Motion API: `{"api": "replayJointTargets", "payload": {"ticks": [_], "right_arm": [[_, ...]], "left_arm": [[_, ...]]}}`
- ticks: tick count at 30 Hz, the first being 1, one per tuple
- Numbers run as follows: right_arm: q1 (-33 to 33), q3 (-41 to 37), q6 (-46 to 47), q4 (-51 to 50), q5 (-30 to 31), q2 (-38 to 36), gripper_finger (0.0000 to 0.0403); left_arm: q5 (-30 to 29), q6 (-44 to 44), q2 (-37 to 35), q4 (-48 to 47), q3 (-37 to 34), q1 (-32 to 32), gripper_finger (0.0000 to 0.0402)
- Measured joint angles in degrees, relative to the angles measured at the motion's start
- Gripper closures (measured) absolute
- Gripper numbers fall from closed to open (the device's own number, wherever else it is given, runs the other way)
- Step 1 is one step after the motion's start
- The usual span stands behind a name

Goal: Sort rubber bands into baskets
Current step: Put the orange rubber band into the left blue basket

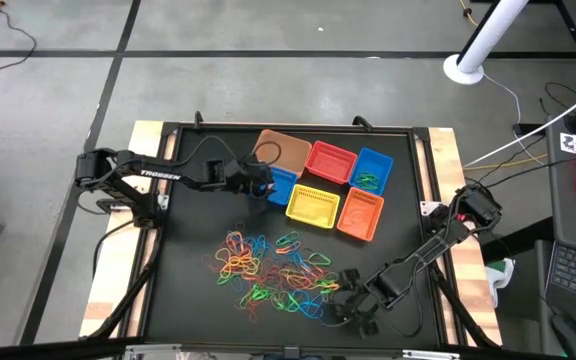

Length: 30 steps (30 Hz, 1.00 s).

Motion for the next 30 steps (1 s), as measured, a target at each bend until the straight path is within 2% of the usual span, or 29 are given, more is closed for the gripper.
{"api": "replayJointTargets", "payload": {"ticks": [12, 16, 24, 30], "right_arm": [[0.0, -3.8, 2.3, 1.2, 0.4, -0.2, 0.0249], [-0.1, -5.0, 2.3, 1.6, -0.3, -0.3, 0.0286], [-0.2, -6.1, 2.5, 1.6, -1.2, -0.3, 0.0392], [-0.1, -5.9, 2.5, 3.2, -1.5, -0.2, 0.0385]], "left_arm": [[0.0, 0.1, 0.0, 0.0, 0.0, -0.4, 0.0265], [0.0, 0.1, 0.0, 0.0, 0.0, -0.4, 0.0265], [0.0, 0.1, 0.0, 0.0, 0.0, -0.4, 0.0265], [0.0, 0.1, 0.0, 0.0, 0.0, -0.4, 0.0265]]}}
